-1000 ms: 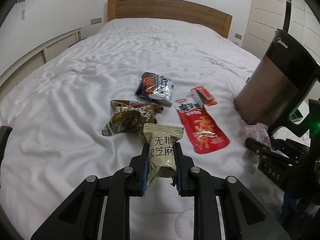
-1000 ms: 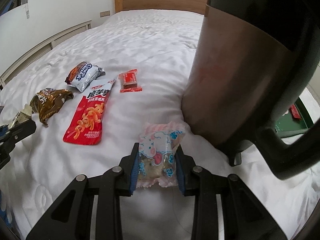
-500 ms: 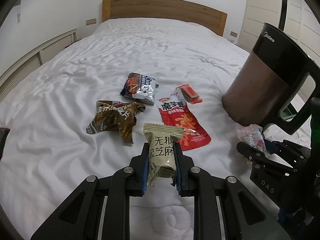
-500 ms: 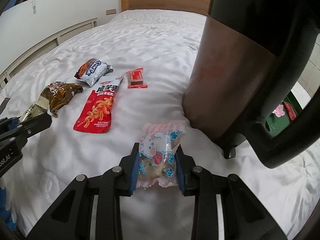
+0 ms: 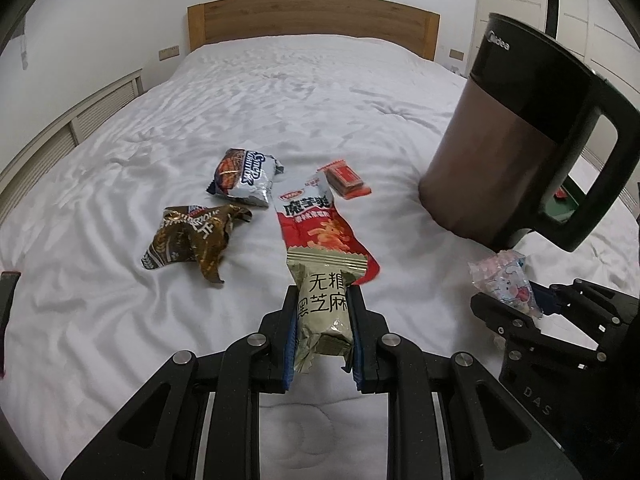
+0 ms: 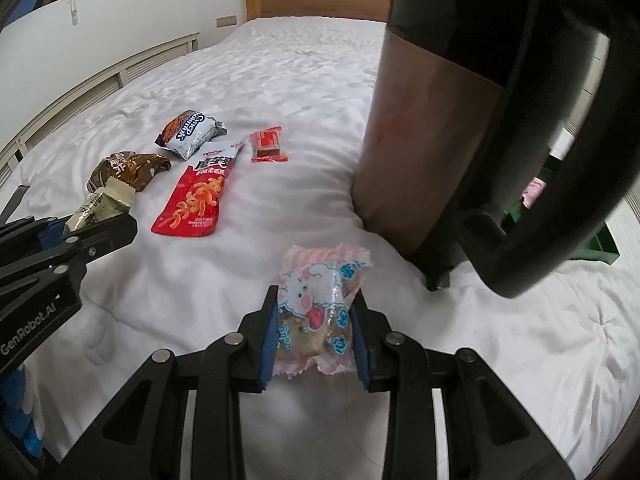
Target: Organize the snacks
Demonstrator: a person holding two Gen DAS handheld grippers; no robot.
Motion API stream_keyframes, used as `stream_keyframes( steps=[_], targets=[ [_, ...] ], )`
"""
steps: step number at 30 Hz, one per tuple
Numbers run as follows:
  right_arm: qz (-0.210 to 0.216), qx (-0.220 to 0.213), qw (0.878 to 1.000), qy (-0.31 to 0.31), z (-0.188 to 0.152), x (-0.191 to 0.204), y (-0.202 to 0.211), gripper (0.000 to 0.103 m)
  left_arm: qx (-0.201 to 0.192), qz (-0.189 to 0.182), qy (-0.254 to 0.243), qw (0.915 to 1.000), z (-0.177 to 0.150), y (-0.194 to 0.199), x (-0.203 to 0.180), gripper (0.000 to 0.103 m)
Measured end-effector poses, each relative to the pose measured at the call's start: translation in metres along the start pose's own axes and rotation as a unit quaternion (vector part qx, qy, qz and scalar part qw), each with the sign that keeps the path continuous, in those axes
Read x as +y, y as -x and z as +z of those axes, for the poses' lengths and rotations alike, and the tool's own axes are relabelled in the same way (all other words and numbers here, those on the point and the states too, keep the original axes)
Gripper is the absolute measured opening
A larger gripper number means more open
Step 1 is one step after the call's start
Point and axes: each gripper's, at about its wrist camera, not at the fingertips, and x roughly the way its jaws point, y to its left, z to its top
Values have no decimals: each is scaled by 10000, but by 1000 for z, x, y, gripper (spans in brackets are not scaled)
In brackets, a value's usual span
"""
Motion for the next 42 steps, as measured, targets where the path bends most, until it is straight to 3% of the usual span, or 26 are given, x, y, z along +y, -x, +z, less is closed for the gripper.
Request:
stream_keyframes(
  steps=[16,26,42],
  targets=[
    [21,203,9995,232,-19,-4,30,100,254,402,-239,9986,-17,1,-28,18],
    [-71,71,9996,246,-25,-19,48,100,248,529,-450,9973,-14,8,-47,18],
    [-383,15,9993,-6,-38,-66,62,100,322,293,-822,9957,-15,7,-96,18]
  ],
)
